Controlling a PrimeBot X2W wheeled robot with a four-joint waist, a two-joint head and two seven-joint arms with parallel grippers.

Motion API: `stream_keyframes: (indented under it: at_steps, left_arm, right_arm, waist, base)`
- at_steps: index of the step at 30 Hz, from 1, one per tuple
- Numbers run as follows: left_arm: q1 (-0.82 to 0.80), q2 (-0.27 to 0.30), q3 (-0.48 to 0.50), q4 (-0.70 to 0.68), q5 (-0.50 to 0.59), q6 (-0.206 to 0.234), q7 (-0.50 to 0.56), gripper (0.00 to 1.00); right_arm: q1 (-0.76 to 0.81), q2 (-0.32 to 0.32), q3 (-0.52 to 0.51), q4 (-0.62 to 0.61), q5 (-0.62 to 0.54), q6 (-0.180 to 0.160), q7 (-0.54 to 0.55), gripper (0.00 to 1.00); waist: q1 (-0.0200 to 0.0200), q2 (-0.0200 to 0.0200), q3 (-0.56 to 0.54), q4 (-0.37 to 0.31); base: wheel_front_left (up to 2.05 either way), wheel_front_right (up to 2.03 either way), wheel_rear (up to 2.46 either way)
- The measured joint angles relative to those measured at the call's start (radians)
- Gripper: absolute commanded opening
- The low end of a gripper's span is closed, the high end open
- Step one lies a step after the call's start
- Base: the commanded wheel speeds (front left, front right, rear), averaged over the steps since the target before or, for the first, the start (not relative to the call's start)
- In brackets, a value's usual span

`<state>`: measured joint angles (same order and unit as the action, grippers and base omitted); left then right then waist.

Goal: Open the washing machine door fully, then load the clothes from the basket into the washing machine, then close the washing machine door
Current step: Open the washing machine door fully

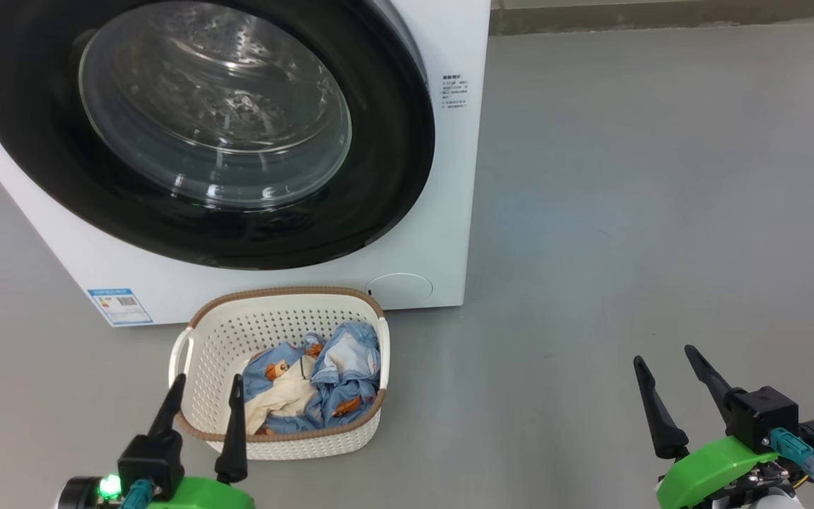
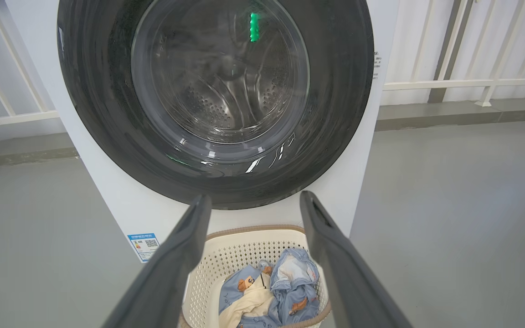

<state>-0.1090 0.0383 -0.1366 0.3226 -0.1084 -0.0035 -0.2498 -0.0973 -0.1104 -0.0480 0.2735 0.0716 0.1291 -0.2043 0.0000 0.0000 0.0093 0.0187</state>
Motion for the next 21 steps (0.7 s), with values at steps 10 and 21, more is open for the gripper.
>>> stream_keyframes:
  at_steps: [10, 21]
  left_arm:
    - [0.000, 0.000, 0.001, -0.001, 0.000, 0.000, 0.000, 1.00]
    - [0.000, 0.000, 0.000, -0.003, 0.000, 0.000, 0.000, 1.00]
  right_arm:
    - [0.000, 0.004, 0.000, 0.001, 0.001, 0.000, 0.000, 1.00]
    - [-0.001, 0.001, 0.003, 0.004, 0.011, 0.000, -0.001, 0.00]
  waist:
    - [0.0000, 0.0000, -0.005, 0.001]
    - [0.0000, 0.0000, 0.007, 0.002]
  base:
    - [0.01, 0.01, -0.01]
    - [0.00, 0.00, 0.00]
